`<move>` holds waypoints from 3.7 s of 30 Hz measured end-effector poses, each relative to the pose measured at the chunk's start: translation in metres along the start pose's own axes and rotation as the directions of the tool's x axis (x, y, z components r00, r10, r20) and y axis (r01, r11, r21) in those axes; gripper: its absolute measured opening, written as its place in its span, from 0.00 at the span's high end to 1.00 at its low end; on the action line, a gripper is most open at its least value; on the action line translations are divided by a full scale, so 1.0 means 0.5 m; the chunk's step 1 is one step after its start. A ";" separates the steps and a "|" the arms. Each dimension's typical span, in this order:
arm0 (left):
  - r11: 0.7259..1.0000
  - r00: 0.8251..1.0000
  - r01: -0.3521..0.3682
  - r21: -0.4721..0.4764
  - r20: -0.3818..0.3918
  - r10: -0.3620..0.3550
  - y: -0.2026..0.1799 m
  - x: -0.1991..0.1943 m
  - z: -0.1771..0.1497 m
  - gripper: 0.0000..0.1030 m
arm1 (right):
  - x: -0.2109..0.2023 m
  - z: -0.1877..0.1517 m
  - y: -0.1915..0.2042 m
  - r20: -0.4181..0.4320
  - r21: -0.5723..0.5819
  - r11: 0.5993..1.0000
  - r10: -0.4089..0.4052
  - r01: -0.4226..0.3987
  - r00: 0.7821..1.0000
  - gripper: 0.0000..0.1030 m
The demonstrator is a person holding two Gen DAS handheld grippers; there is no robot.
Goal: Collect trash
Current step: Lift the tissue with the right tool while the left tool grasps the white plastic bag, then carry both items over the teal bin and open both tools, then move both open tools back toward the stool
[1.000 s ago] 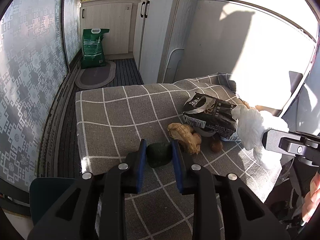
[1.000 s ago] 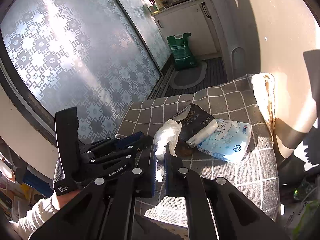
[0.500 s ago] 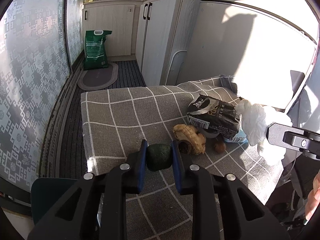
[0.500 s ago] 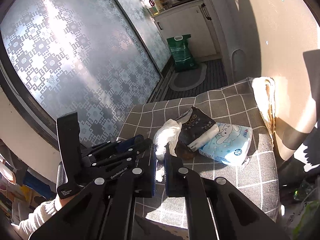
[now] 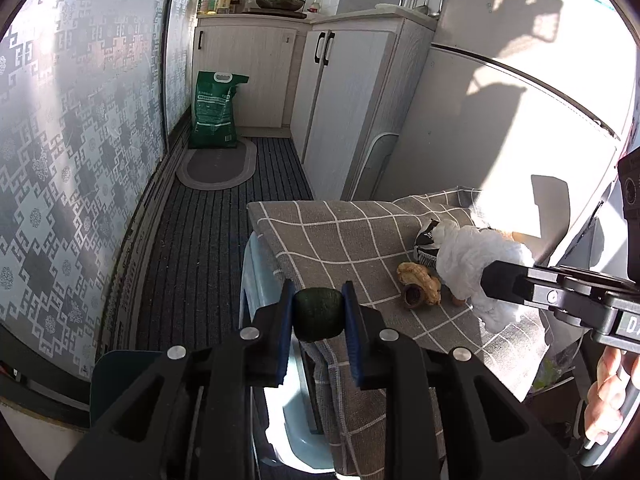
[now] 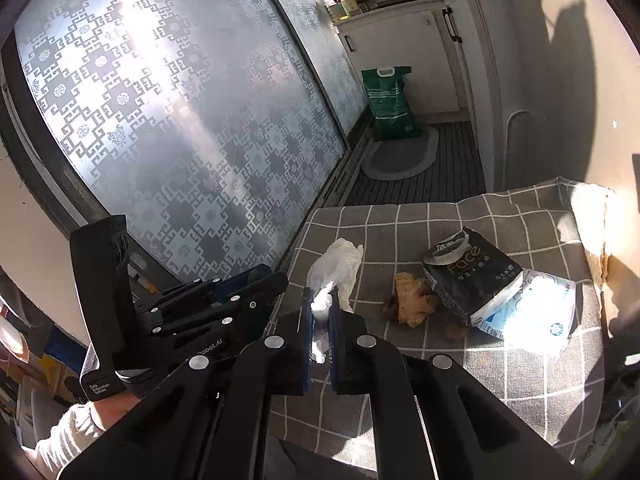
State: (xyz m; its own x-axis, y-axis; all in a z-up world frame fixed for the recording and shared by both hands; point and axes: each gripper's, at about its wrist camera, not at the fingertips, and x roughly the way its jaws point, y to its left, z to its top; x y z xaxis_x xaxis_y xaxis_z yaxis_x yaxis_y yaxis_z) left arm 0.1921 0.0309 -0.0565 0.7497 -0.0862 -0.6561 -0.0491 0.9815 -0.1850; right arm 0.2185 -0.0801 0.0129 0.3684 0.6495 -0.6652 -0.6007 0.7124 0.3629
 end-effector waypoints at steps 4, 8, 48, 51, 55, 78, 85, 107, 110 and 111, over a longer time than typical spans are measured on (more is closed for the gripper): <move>1.000 1.000 -0.012 -0.011 0.009 0.012 0.037 -0.033 -0.006 0.76 | 0.024 0.006 0.039 -0.014 -0.027 1.000 0.012 -0.013 1.000 0.94; 0.999 0.999 -0.038 -0.010 0.001 0.038 0.074 -0.052 -0.020 0.75 | 0.047 0.010 0.077 -0.029 -0.050 0.998 0.025 -0.026 0.999 0.94; 0.985 0.923 -0.161 -0.062 -0.364 0.128 0.367 0.003 -0.282 0.70 | 0.315 -0.084 0.284 -0.341 -0.192 0.977 0.019 -0.089 0.940 0.94; 0.985 0.923 -0.160 -0.062 -0.363 0.128 0.371 0.001 -0.284 0.65 | 0.334 -0.097 0.285 -0.367 -0.190 0.978 0.014 -0.089 0.930 0.94; 0.985 0.931 -0.157 -0.066 -0.343 0.126 0.375 -0.010 -0.279 0.65 | 0.355 -0.114 0.292 -0.395 -0.203 0.975 0.004 -0.092 0.919 0.94; 0.983 0.987 -0.137 -0.124 -0.097 0.126 0.380 -0.181 -0.186 0.78 | 0.469 -0.232 0.283 -0.565 -0.282 0.958 -0.120 -0.055 0.816 0.94; 0.982 0.992 -0.124 -0.142 -0.042 0.119 0.376 -0.234 -0.162 0.78 | 0.492 -0.259 0.278 -0.590 -0.304 0.952 -0.151 -0.045 0.793 0.86; 0.988 0.987 -0.106 -0.111 0.113 0.118 0.308 -0.320 -0.084 0.66 | 0.322 -0.120 0.325 -0.318 -0.349 0.936 -0.062 -0.056 0.946 0.67; 0.990 0.986 -0.090 -0.106 0.131 0.104 0.293 -0.325 -0.072 0.64 | 0.272 -0.088 0.310 -0.252 -0.335 0.941 -0.047 -0.041 0.967 0.67; 0.991 0.986 -0.087 -0.102 0.134 0.101 0.287 -0.325 -0.068 0.64 | 0.254 -0.078 0.302 -0.233 -0.328 0.944 -0.044 -0.036 0.972 0.67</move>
State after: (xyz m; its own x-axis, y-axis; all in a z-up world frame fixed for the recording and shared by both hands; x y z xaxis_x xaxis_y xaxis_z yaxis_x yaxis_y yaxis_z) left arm 0.0410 0.1799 -0.0014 0.8224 0.0368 -0.5677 -0.1817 0.9627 -0.2007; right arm 0.1469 0.0997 -0.0421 0.2193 0.5379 -0.8140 -0.8129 0.5621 0.1524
